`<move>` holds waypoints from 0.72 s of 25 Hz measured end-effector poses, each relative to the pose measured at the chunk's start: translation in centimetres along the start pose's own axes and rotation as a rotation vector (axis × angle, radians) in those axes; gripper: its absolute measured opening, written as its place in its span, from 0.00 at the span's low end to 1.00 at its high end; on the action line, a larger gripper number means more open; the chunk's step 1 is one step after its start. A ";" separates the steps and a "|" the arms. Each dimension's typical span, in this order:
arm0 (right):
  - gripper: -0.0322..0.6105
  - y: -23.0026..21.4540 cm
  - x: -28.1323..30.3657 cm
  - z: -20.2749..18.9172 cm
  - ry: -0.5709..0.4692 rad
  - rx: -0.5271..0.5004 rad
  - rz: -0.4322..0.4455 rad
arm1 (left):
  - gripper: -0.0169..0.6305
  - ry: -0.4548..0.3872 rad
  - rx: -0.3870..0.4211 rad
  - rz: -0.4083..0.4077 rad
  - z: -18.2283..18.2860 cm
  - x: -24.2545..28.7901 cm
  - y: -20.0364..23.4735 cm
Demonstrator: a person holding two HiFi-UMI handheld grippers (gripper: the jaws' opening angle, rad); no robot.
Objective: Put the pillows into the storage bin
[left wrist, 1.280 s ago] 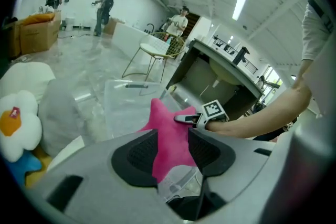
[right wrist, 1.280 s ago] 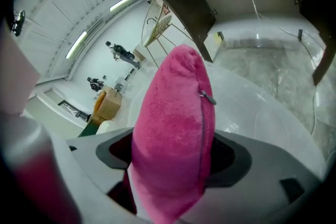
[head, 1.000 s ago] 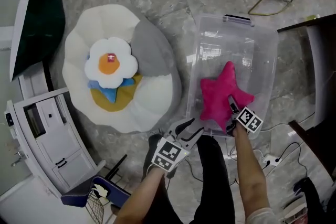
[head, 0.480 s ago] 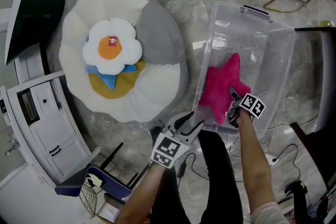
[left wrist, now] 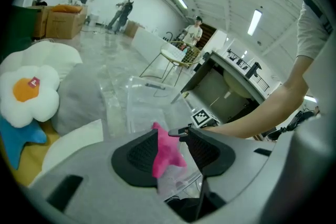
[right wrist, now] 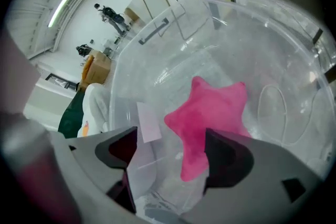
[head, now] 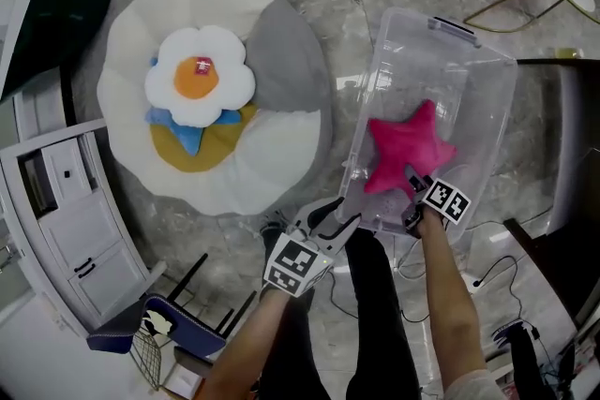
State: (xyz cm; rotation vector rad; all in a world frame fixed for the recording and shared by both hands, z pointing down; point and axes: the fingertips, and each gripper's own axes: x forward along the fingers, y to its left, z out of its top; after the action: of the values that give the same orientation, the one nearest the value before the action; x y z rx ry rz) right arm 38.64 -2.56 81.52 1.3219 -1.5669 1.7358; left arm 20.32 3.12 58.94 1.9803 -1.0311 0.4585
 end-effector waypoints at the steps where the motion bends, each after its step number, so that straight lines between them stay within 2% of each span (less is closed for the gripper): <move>1: 0.67 0.8 -0.4 -0.2 -0.016 -0.041 0.005 | 0.31 0.004 -0.001 -0.001 -0.3 -0.2 0.3; 4: 0.67 3.9 -1.1 -1.2 -0.041 -0.196 0.031 | 0.31 0.008 -0.010 0.001 -0.9 -1.3 1.4; 8: 0.67 10.3 -1.4 -3.6 -0.052 -0.340 0.123 | 0.31 -0.009 -0.010 0.015 -1.4 -3.2 3.9; 14: 0.67 21.9 -0.3 -8.6 -0.050 -0.546 0.231 | 0.31 -0.056 -0.047 0.133 -2.4 -10.4 11.8; 18: 0.67 28.3 1.1 -11.0 -0.015 -0.669 0.284 | 0.31 -0.111 -0.116 0.234 -3.6 -16.0 16.0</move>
State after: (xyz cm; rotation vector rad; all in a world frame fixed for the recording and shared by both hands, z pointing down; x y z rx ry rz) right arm 10.90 0.23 69.51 0.8055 -2.1634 1.1554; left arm -1.88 8.99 59.13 1.8066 -1.3383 0.4072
